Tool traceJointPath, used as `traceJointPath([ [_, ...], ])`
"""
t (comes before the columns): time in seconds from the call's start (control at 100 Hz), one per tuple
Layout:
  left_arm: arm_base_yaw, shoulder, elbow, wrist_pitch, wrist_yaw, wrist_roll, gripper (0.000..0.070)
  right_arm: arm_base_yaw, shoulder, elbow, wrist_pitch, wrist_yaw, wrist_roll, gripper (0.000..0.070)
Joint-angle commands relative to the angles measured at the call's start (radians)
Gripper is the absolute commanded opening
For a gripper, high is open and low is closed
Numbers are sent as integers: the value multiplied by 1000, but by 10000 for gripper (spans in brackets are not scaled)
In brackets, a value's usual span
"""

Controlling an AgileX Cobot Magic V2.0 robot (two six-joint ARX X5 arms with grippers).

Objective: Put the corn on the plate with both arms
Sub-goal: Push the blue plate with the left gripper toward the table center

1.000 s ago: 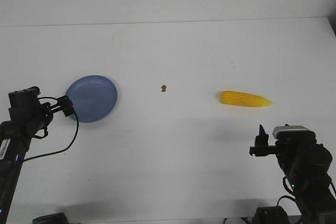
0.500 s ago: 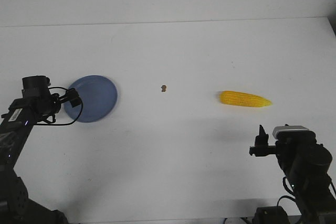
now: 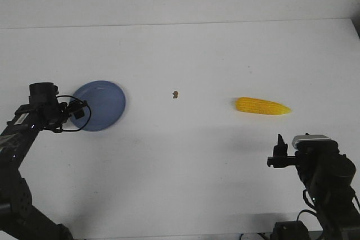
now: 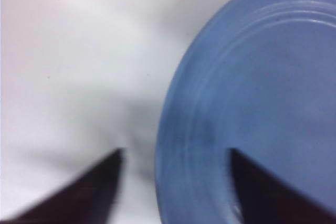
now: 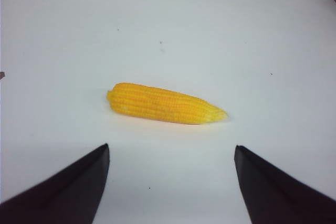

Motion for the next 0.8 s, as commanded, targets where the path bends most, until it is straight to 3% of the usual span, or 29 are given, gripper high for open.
traceJointPath([
  [0.0,3,16,20,3,16,13,28,2,4,16,9,-1,11,502],
  [0.21,6,16,20,15,69,11,9,2,4,17,9,-1,11,502],
  [0.38,10,3,20,25,228,5,9,2,4,16,10,-1,11,502],
  [0.61,-8,-76,20,-2,367,-13,9,2,4,16,10,-1,11,502],
  [0.79,-87,-163,10,-63,383,-3,9,2,4,16,10,-1,11,502],
])
